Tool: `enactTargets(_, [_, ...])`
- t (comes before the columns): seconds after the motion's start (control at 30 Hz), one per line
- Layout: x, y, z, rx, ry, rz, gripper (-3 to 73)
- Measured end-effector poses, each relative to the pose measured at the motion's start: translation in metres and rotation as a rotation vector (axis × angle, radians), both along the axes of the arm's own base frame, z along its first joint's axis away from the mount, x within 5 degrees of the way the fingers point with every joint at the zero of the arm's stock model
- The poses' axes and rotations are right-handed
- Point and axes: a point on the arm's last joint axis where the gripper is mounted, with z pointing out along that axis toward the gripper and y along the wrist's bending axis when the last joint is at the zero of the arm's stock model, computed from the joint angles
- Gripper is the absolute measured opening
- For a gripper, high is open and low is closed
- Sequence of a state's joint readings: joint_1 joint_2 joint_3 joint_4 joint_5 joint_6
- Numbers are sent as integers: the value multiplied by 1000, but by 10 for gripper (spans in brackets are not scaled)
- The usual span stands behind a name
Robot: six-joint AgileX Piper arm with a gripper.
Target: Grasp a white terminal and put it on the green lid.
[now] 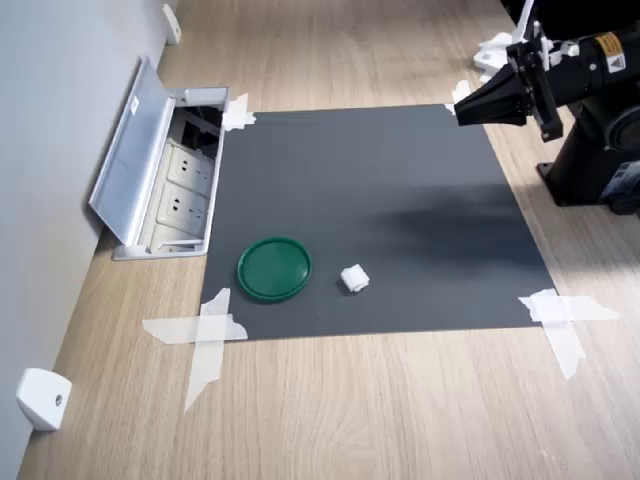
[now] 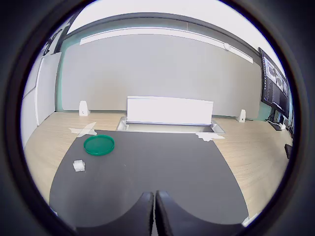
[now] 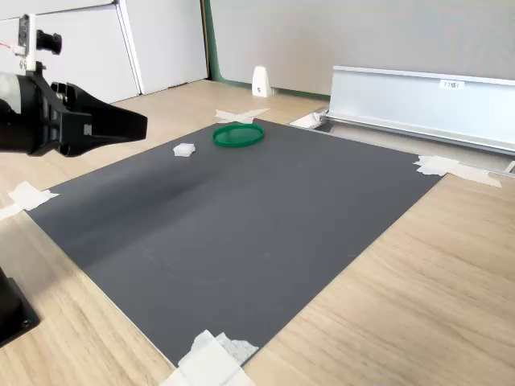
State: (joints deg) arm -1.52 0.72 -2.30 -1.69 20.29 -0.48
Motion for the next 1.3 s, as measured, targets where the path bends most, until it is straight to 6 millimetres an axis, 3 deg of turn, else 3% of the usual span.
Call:
enactTargets(0.73, [-1,2,3,51,10,6,-9])
enactTargets(1.03, [-3,2,54,51,-13,8,-9])
enactTargets(1.3, [33,-1,96,11,153,-4,-9])
